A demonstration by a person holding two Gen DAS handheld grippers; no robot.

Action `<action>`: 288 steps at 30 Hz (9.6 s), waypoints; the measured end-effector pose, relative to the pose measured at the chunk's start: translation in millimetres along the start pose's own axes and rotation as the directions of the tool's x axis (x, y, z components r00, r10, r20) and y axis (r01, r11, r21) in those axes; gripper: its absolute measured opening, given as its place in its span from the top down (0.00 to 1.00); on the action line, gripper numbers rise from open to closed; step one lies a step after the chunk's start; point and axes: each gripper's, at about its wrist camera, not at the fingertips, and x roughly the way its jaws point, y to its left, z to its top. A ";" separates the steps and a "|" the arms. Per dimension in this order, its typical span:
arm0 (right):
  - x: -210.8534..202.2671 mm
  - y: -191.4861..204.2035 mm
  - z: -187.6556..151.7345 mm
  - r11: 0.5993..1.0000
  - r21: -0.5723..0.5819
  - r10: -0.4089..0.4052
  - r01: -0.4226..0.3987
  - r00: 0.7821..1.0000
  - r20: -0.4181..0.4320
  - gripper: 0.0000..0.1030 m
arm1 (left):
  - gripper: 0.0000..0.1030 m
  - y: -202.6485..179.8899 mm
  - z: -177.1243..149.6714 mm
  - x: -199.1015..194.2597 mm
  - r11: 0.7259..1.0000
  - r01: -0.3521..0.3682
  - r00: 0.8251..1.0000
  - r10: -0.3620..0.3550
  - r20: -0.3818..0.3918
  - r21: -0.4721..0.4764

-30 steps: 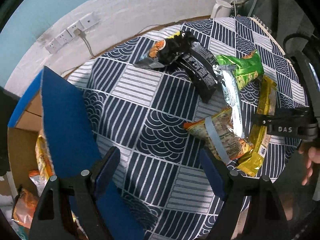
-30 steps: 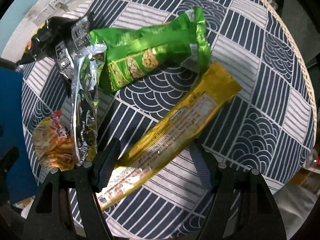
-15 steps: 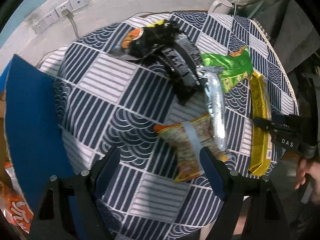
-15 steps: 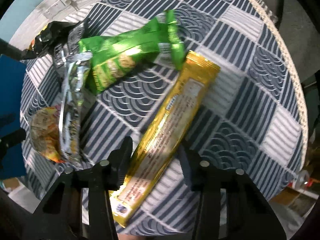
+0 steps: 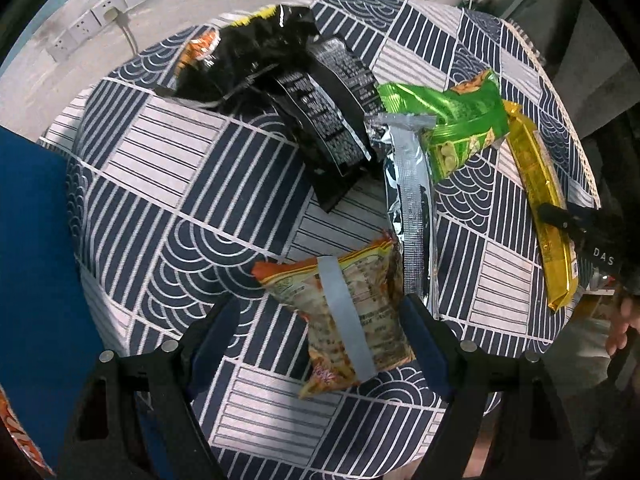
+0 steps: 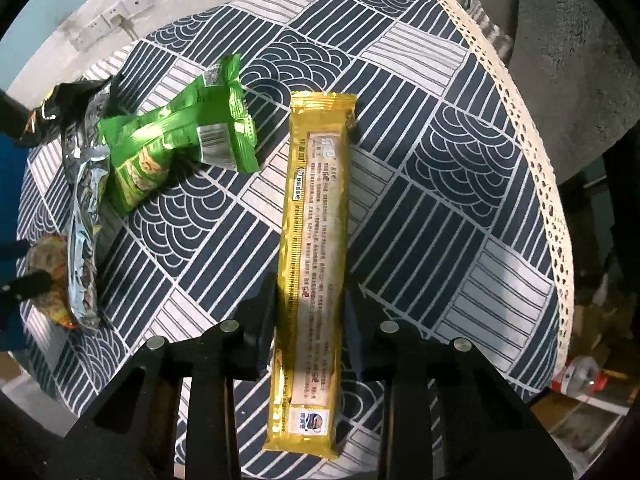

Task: Organize snacks
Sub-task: 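Grasp the beige peanut bag with the left gripper while the right grasps the yellow bar, then lift both held snacks and carry them over the cardboard box, then open both grippers to drop the snacks into the box, then move both tools back over the remaining snacks on the table, then grasp the silver bar with the left gripper while the right grasps the green peanut bag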

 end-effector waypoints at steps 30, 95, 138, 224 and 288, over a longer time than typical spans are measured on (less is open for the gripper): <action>0.8 30.5 17.0 0.999 -0.028 -0.033 0.036 0.995 0.091 0.70 | 0.57 -27.3 -13.7 -20.8 0.991 -0.056 0.994 0.044 0.103 0.120; -131.7 352.0 34.5 0.845 -0.484 0.318 -0.228 0.941 0.112 0.70 | 0.58 197.0 -116.4 -196.0 0.952 -0.270 0.862 0.304 0.405 -0.140; -104.0 430.8 36.3 0.809 -0.533 0.305 -0.247 0.952 0.021 0.51 | 0.27 247.2 -128.2 -187.0 0.946 -0.208 0.883 0.292 0.369 -0.251; 28.0 54.4 58.9 0.961 -0.273 -0.075 0.028 0.984 -0.163 0.46 | 0.27 28.8 12.5 -58.8 0.987 -0.144 0.975 0.129 0.180 0.072; -1.1 -5.7 58.9 0.974 -0.171 0.149 -0.147 0.989 -0.005 0.69 | 0.73 -117.3 42.7 46.6 0.968 -0.118 0.992 0.106 0.065 0.222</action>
